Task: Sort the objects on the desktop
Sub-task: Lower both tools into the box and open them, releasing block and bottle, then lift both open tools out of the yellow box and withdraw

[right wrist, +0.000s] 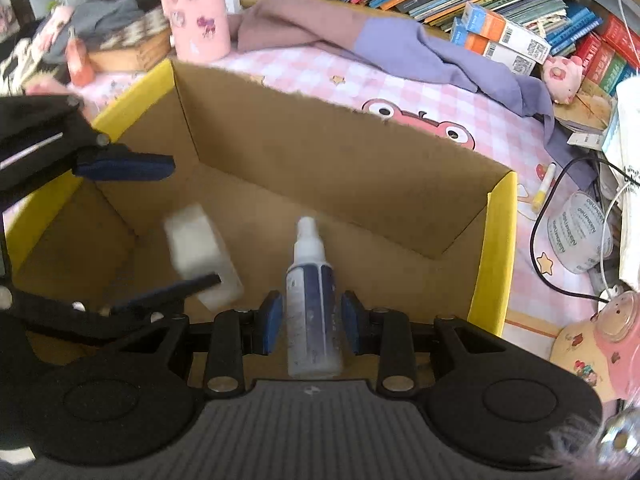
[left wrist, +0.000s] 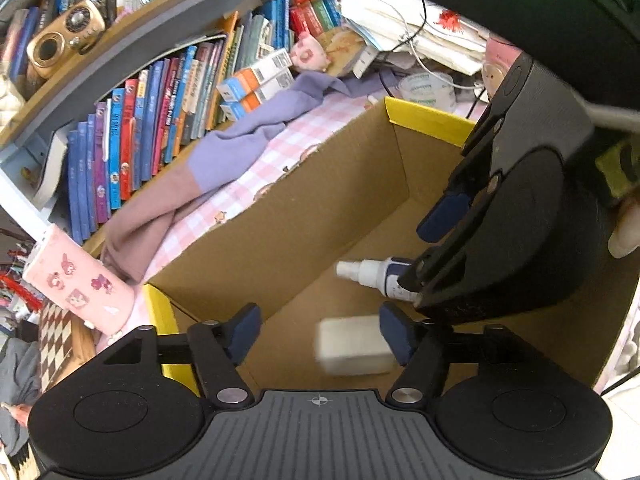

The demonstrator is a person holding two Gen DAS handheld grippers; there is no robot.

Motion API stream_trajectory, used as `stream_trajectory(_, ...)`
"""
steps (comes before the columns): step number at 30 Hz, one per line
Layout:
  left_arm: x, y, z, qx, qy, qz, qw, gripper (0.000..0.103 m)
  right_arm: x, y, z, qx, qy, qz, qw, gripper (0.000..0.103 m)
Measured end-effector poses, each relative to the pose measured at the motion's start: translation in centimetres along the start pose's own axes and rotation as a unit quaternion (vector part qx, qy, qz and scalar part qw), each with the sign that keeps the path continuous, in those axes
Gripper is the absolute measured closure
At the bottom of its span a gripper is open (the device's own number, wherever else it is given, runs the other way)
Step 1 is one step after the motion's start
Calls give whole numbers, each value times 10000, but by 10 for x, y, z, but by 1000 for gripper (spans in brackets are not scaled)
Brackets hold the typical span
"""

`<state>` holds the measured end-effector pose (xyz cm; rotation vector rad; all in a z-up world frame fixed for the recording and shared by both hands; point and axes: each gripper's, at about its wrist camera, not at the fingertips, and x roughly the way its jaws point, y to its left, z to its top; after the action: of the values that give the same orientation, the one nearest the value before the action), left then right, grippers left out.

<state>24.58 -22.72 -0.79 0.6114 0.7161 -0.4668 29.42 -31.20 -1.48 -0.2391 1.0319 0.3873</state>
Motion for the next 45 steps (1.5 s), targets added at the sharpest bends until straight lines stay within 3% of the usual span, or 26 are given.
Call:
stream_trajectory(8,-25,-1,-2,-213,-362,178,9990,32,-34,-4,1,359,-654,79,9972,73)
stream_trajectory(13,-48,-3,-6,-354,-517,252,9977,32,-62,4,-3,314,-1182,-224,9922,72)
stream_trajectory(22,-96,0,-26,-1135,-778,339,9899,32,-111,13,-30,560,-1877,-387,9799,72)
stream_trajectory(26,-114,8,-41,-1711,-805,314,9815,32,-128,17,-43,807,-2110,-412,9733,72)
stream_trajectory(34,-145,17,-70,-2420,-929,554,9642,32,-145,35,-74,1120,-2433,-700,9609,72)
stream_trajectory(40,-161,22,-91,-2445,-920,798,9620,32,-153,47,-98,1357,-2463,-936,9551,72)
stream_trajectory(45,-167,34,-107,-2564,-903,796,9591,32,-157,61,-115,1435,-2431,-1248,9512,72)
